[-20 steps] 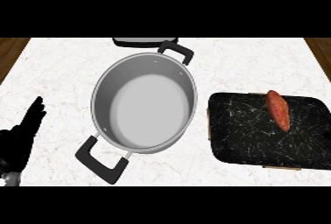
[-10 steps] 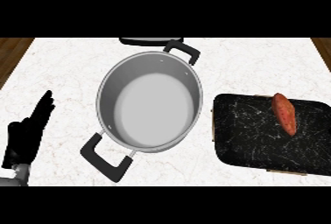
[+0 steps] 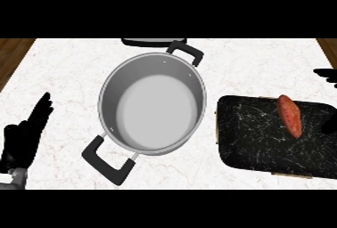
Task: Pick the sweet potato from the tray and place it in the pot
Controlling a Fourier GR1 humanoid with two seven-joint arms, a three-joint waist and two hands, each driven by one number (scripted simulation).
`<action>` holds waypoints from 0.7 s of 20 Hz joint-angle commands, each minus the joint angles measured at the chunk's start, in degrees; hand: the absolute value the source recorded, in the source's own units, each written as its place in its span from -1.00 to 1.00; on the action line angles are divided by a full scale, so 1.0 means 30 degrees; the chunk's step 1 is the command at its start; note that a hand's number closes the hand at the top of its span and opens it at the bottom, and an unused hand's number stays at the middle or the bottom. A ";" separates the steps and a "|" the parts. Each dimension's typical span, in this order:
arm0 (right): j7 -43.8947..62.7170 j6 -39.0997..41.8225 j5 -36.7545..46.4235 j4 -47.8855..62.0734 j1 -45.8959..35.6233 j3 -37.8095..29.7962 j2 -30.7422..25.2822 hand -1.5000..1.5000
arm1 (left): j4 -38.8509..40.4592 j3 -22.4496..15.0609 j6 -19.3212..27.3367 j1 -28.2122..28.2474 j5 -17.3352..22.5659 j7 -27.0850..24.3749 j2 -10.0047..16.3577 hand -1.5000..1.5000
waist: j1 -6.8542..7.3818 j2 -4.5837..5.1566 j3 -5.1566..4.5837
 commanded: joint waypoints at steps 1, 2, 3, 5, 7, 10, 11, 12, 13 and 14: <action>0.1451 0.0923 0.0600 0.1406 -0.1774 0.0677 0.2112 -1.00 | -0.0343 -0.0031 0.0274 0.0798 -0.0760 -0.0207 -0.0493 0.00 | -0.0185 -0.0039 0.0014; -0.0356 0.0470 0.1883 0.2938 -0.1714 0.1127 0.2633 -1.00 | -0.0420 -0.0192 0.0274 0.0024 -0.0778 0.0380 -0.0728 0.00 | -0.0144 0.0013 0.0027; 0.0845 0.1265 0.1434 0.2106 -0.1786 0.0532 0.2245 -1.00 | -0.0702 0.0902 -0.0570 0.1893 -0.0148 -0.0725 -0.0069 0.00 | -0.0245 -0.0067 0.0014; 0.0137 0.2004 0.2199 0.3340 -0.2382 0.0407 0.2289 -1.00 | -0.0400 -0.0056 0.0572 0.0578 -0.1538 -0.0241 -0.1430 0.00 | -0.0348 -0.0044 0.0018; 0.0663 0.1376 0.3164 0.3652 -0.2822 0.0614 0.3406 -1.00 | -0.0489 0.0789 -0.0636 0.1492 -0.0870 -0.0396 -0.0780 0.00 | -0.0284 -0.0053 0.0017; 0.0314 0.2333 0.4157 0.5091 -0.3657 0.0733 0.3380 -1.00 | -0.0903 0.0475 0.0170 0.0189 -0.1680 0.1060 -0.1483 0.00 | -0.0310 -0.0029 0.0022; -0.0301 0.1299 0.4910 0.5453 -0.3339 0.0730 0.4183 -1.00 | -0.0022 0.1160 -0.0810 0.0810 -0.1267 -0.0353 -0.1234 0.00 | -0.0320 -0.0030 0.0018; -0.0372 0.1734 0.5038 0.5015 -0.2964 0.0943 0.4042 -1.00 | 0.0101 0.1091 -0.0729 -0.0602 -0.1314 0.0848 -0.1410 0.00 | -0.0438 -0.0038 0.0019; 0.0533 0.2680 0.4485 0.4636 -0.3136 0.0062 0.3787 -1.00 | -0.1026 0.1664 -0.1123 0.0671 -0.1074 0.0781 -0.1092 0.00 | -0.0433 -0.0083 0.0016; 0.0428 0.2603 0.4648 0.3501 -0.2070 0.0234 0.3868 -1.00 | 0.0567 0.1641 -0.1111 0.0170 -0.1408 -0.0378 -0.1702 0.00 | -0.0558 -0.0089 0.0010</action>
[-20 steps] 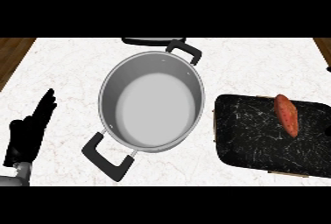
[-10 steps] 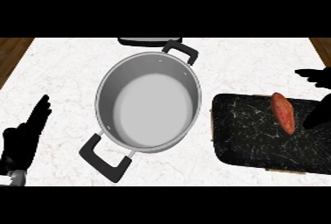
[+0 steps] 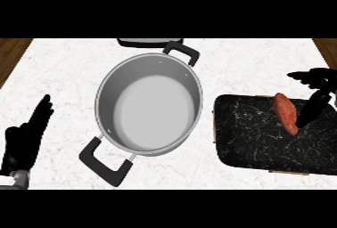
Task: Pick the sweet potato from the tray and place it in the pot
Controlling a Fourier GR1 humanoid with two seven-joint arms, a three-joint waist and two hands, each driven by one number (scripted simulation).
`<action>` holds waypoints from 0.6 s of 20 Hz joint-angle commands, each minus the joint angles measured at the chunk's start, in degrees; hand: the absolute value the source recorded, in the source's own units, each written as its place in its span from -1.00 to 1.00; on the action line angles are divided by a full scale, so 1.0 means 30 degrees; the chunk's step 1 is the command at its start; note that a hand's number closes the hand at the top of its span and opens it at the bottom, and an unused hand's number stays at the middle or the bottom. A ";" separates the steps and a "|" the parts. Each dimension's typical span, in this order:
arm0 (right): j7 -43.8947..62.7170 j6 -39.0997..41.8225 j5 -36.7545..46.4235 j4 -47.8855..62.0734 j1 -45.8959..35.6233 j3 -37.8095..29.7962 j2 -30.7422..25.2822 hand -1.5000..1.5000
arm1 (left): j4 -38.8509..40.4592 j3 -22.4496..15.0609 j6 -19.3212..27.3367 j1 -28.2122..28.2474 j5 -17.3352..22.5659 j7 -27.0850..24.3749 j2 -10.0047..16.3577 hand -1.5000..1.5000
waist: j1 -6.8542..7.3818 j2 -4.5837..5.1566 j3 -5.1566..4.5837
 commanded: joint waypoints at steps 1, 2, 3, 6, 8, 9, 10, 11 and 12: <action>-0.0218 0.0263 0.1109 0.0443 0.0213 -0.0333 0.0720 -1.00 | -0.0481 0.1009 -0.1094 0.0803 0.0060 -0.0493 0.0322 0.00 | -0.0024 -0.0023 0.0000; -0.0574 0.0445 0.1545 0.1659 -0.0375 -0.0403 0.0901 -1.00 | 0.0816 0.0637 -0.0588 -0.0033 -0.0550 -0.0752 -0.0565 0.00 | -0.0024 0.0010 0.0000; -0.1500 0.0622 0.1975 0.2844 -0.0892 -0.0420 0.0864 -1.00 | 0.0863 0.0467 -0.0292 -0.0244 -0.0886 -0.0578 -0.0850 0.00 | 0.0029 0.0033 0.0004; -0.0964 0.0223 0.2609 0.2249 -0.0044 -0.0533 0.1190 -1.00 | -0.0988 0.0997 -0.0895 0.0810 -0.0775 0.0202 -0.0224 0.00 | 0.0044 -0.0008 0.0008; -0.0387 -0.0104 0.2886 0.1714 -0.0083 -0.0830 0.2189 -1.00 | -0.0108 0.1134 -0.1060 0.0982 -0.0940 -0.0486 -0.1003 0.00 | -0.0038 -0.0021 0.0001; -0.1682 -0.0701 0.3871 0.4029 -0.1073 -0.0512 0.2194 -1.00 | -0.1266 0.0997 -0.1025 0.1582 -0.0995 -0.0459 -0.0837 0.00 | 0.0170 0.0026 0.0011; -0.0410 -0.0293 0.3588 0.3196 -0.1178 -0.0938 0.2696 -1.00 | 0.0237 0.1209 -0.0948 -0.0075 -0.1395 0.0149 -0.1108 0.00 | -0.0027 0.0004 0.0002; 0.0063 -0.0242 0.3509 0.2174 -0.0666 -0.1047 0.2764 -1.00 | 0.1140 0.1088 -0.0953 0.0384 -0.1791 -0.1597 -0.1591 0.00 | -0.0096 -0.0016 -0.0005; -0.0782 -0.0188 0.3842 0.1975 0.0097 -0.1025 0.2316 -1.00 | 0.1155 0.2029 -0.1593 -0.0615 -0.1158 -0.0385 -0.0833 0.00 | -0.0139 -0.0018 -0.0002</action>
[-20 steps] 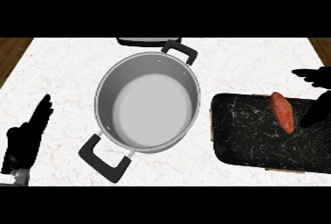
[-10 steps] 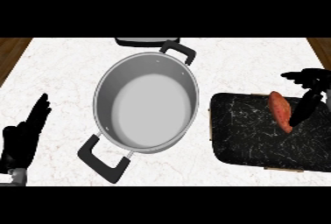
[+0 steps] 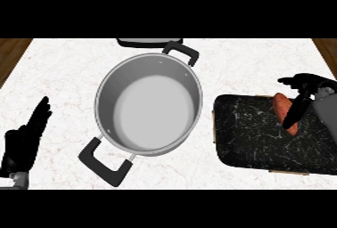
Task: Pick the sweet potato from the tray and place it in the pot
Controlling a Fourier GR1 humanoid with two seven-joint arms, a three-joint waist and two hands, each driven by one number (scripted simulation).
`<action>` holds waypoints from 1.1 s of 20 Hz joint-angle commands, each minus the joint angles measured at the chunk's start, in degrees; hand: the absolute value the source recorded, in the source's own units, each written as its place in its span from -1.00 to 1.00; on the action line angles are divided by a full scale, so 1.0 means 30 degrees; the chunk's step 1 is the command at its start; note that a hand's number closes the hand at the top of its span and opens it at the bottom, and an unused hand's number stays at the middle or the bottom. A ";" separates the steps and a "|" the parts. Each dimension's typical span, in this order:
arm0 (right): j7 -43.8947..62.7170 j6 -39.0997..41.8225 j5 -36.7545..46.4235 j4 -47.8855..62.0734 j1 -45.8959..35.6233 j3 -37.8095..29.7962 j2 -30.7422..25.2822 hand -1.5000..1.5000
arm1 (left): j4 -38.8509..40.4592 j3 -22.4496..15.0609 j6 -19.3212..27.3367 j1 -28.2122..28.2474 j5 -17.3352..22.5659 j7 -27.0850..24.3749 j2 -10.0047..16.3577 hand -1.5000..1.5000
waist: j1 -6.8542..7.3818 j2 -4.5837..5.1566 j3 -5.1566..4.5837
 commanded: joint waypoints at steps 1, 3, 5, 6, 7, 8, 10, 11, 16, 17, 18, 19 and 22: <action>-0.1653 -0.0273 0.1215 0.1039 0.0655 -0.0135 -0.0454 -1.00 | -0.1614 0.0769 -0.1098 0.1546 0.0469 0.0521 0.0632 0.00 | 0.0099 -0.0008 0.0010; -0.2515 -0.0718 0.1901 0.2353 0.0097 -0.0423 0.0227 -1.00 | -0.0433 0.0443 -0.0306 0.0477 -0.0654 -0.0121 -0.0556 0.00 | 0.0052 0.0022 0.0006; -0.1694 0.0387 0.1731 0.1555 0.0038 -0.0707 -0.0078 -1.00 | -0.0746 0.1494 -0.1644 0.0004 0.0285 0.0759 0.0461 0.00 | 0.0009 -0.0006 0.0004; -0.2741 -0.0722 0.2506 0.2943 0.0211 -0.0393 0.0375 -1.00 | -0.0994 0.1075 -0.0976 0.0968 -0.0419 0.0270 -0.0073 0.00 | 0.0115 0.0024 0.0010; -0.0740 0.0142 0.1886 0.0678 0.0323 -0.0943 0.0606 -1.00 | 0.0833 0.1007 -0.0803 -0.0928 -0.0865 0.0071 -0.0739 0.00 | -0.0121 -0.0018 -0.0004; -0.2883 -0.1194 0.2804 0.3612 -0.0527 -0.0635 0.0791 -1.00 | -0.2056 -0.0302 -0.0045 0.0609 -0.1492 0.1569 -0.1255 0.00 | 0.0177 0.0041 0.0018; -0.2038 -0.0594 0.2678 0.2366 0.0019 -0.1207 0.0964 -1.00 | -0.0702 0.0883 -0.1137 0.0551 -0.0885 0.0625 -0.1030 0.00 | 0.0008 -0.0008 0.0003; -0.3269 -0.0489 0.3017 0.3199 0.0194 -0.0956 0.0841 -1.00 | -0.0375 0.0889 -0.0869 0.0084 -0.1298 0.0176 -0.1102 0.00 | 0.0024 0.0012 0.0005; -0.5144 -0.0782 0.4093 0.2311 0.0710 -0.0175 0.1096 1.00 | 0.0712 0.1327 -0.1479 0.0116 -0.1089 -0.0847 -0.1352 0.00 | -0.0037 0.0001 0.0000; -0.5366 -0.1638 0.4396 0.4301 -0.0870 -0.0422 0.1654 1.00 | -0.0921 0.0820 -0.0934 -0.0856 -0.1428 0.1720 -0.1368 0.00 | 0.0166 0.0062 0.0019; -0.5676 -0.1071 0.4405 0.3179 -0.0013 -0.0571 0.0913 1.00 | -0.1591 0.1447 -0.1511 0.0956 -0.1081 0.0838 -0.1026 0.00 | 0.0073 -0.0006 0.0008; -0.6040 -0.0685 0.4636 0.4122 -0.0753 -0.0873 0.0533 1.00 | -0.1035 0.1403 -0.1555 0.0054 -0.1300 0.1083 -0.1195 0.00 | 0.0062 0.0018 0.0007; -0.5526 -0.0945 0.4850 0.3284 -0.0080 -0.1015 0.1138 1.00 | 0.0382 0.1190 -0.1129 -0.0926 -0.1987 0.0702 -0.2040 0.00 | -0.0089 -0.0001 0.0000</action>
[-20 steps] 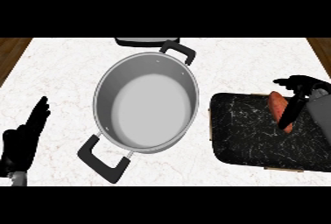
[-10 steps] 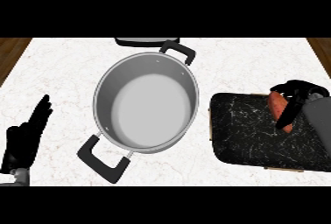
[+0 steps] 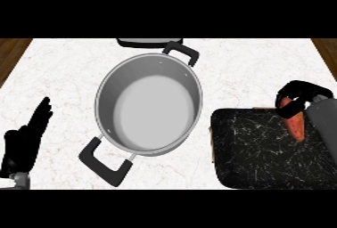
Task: Pick the sweet potato from the tray and place it in the pot
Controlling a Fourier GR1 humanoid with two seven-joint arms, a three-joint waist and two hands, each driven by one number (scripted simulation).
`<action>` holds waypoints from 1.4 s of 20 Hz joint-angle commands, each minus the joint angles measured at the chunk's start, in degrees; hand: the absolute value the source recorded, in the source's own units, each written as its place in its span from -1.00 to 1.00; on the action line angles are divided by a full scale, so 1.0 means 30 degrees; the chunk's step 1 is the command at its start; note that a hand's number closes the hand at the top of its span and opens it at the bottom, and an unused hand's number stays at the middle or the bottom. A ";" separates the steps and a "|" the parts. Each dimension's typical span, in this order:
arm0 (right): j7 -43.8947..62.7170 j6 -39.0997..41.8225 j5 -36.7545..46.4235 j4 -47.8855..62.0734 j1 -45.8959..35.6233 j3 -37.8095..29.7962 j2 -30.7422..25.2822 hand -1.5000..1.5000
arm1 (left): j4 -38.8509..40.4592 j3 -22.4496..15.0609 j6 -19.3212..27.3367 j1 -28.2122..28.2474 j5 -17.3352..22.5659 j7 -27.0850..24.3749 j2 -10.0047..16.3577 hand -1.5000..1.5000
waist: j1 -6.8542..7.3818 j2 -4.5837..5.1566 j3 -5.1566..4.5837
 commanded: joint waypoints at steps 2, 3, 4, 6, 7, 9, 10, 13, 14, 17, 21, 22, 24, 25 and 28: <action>0.0314 0.0529 0.0465 -0.0359 -0.0042 -0.0405 0.0629 1.00 | -0.0605 0.0822 -0.0734 0.0710 0.0092 -0.0032 0.0082 0.00 | -0.0020 0.0015 0.0059; 0.2571 -0.0813 0.0260 -0.2850 -0.0072 0.0615 0.3636 1.00 | -0.0586 0.0407 -0.0065 0.0250 -0.0106 0.0621 -0.0013 0.00 | -0.0297 -0.0185 0.0030; 0.3184 -0.1875 0.0583 -0.3049 -0.0716 0.1346 0.5953 1.00 | 0.0070 0.0290 -0.0334 0.0527 -0.0177 -0.0299 0.0052 0.00 | -0.0057 -0.0272 -0.0012; 0.3839 -0.3051 0.1395 -0.3700 -0.1642 0.2975 0.9297 1.00 | -0.0159 -0.0371 -0.0378 0.0067 -0.0291 0.0118 -0.0328 0.00 | 0.0943 -0.0364 -0.0043; 0.4073 -0.3103 0.1389 -0.4165 -0.2631 0.3521 0.9963 1.00 | -0.0180 -0.0594 -0.0770 -0.0288 -0.0399 0.0197 -0.0014 0.00 | 0.1555 -0.0412 -0.0056; 0.5095 -0.4016 0.1324 -0.4542 -0.3280 0.4808 1.0071 1.00 | -0.0120 -0.0891 -0.0958 -0.0553 -0.0377 0.0121 -0.0181 0.00 | 0.2636 -0.0208 -0.0047; 0.5855 -0.4397 0.1212 -0.4739 -0.3731 0.5433 1.0108 1.00 | -0.0098 -0.1073 -0.1023 -0.1201 -0.0455 0.0215 -0.0205 0.00 | 0.2688 -0.0093 -0.0039; 0.8496 -0.6188 0.1317 -0.5558 -0.4419 0.7461 1.0179 1.00 | -0.0042 -0.1640 -0.0951 -0.1298 -0.0724 0.0312 -0.0628 0.00 | 0.3046 -0.0144 -0.0032; 0.9369 -0.6588 0.1371 -0.6059 -0.4765 0.8133 1.0194 1.00 | 0.0150 -0.1414 -0.1235 -0.1383 -0.0579 0.0358 -0.0288 0.00 | 0.3079 -0.0230 -0.0048; 1.2211 -0.7834 0.2153 -0.7420 -0.6448 0.9871 1.0207 1.00 | 0.0379 -0.1097 -0.1329 -0.1519 -0.0413 0.0394 -0.0212 0.00 | 0.2755 -0.0375 -0.0071; 1.6019 -0.9406 0.3803 -0.8698 -0.8788 1.1613 1.0208 1.00 | 0.0672 -0.0827 -0.1257 -0.1413 -0.0599 0.0264 -0.0103 0.00 | 0.2483 -0.0480 -0.0097; 1.6955 -0.9310 0.4273 -0.8947 -0.9748 1.1835 1.0208 1.00 | 0.0642 -0.0769 -0.1334 -0.1344 -0.0569 0.0319 -0.0044 0.00 | 0.2402 -0.0568 -0.0097; 1.8426 -0.9898 0.4709 -0.9211 -1.0518 1.2528 1.0206 1.00 | 0.0759 -0.0674 -0.1344 -0.1393 -0.0493 0.0209 -0.0157 0.00 | 0.2307 -0.0373 -0.0089; 1.9050 -0.9920 0.4604 -0.9550 -1.0916 1.2704 1.0204 1.00 | 0.1023 -0.0580 -0.1513 -0.1556 -0.0482 0.0204 0.0014 0.00 | 0.2182 -0.0337 -0.0091; 2.0449 -1.1709 0.4469 -1.0805 -1.1249 1.2609 1.0213 1.00 | 0.0908 -0.0295 -0.1418 -0.1824 -0.0346 0.0357 0.0085 0.00 | 0.2092 -0.0339 -0.0028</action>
